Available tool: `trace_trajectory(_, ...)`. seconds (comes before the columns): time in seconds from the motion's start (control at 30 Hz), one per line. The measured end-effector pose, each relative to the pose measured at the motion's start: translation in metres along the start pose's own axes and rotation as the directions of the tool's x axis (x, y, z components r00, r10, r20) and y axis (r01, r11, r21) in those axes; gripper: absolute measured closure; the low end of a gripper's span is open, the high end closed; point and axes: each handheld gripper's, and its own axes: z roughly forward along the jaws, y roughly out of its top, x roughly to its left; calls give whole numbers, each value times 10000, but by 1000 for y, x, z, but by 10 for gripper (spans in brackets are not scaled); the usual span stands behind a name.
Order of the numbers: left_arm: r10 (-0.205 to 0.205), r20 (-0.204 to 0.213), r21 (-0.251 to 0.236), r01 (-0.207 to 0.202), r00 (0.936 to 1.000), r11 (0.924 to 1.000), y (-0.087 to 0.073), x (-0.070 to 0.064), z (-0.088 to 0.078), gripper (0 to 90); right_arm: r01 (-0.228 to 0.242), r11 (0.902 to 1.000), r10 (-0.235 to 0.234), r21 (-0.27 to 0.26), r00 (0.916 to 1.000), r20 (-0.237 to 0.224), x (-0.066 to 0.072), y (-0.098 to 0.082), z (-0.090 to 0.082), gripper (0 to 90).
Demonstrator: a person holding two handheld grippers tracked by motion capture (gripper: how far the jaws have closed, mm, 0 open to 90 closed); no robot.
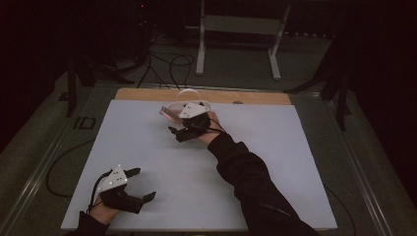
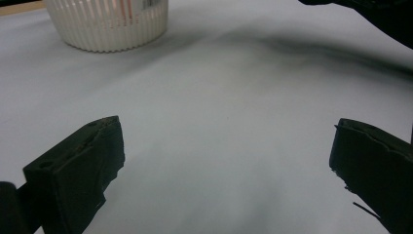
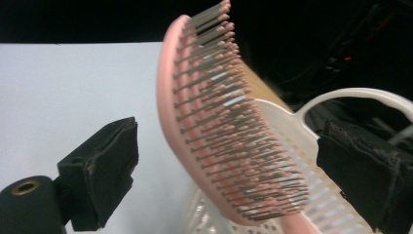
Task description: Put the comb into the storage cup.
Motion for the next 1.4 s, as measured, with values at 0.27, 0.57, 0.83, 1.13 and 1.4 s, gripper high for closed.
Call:
trace_trajectory(0.27, 30, -41, -59, -31, 10000, 10000, 0, 1, 1, 1, -568, 9983, 576, 123, 9956, -741, -7, -2, -4, 79)
trace_trajectory(0.57, 157, 24, -219, -157, 9999, 9996, 0, 0, 0, 1, -1063, 9942, 1071, 134, 9893, -989, -12, -3, -13, 79)
trace_trajectory(0.83, 212, 62, -198, -211, 9998, 9996, 0, -2, 1, 1, -1017, 9944, 1038, 287, 9911, -836, -15, -4, -27, 80)
trace_trajectory(1.13, 151, -2, -230, -151, 9999, 9996, 0, -2, 0, 1, -1103, 9933, 1125, 340, 9911, -709, -19, -8, -44, 80)
trace_trajectory(1.4, 218, -7, -239, -218, 9998, 9995, 0, -2, 0, 1, -1228, 9914, 1252, 444, 9905, -563, -23, -23, -64, 80)
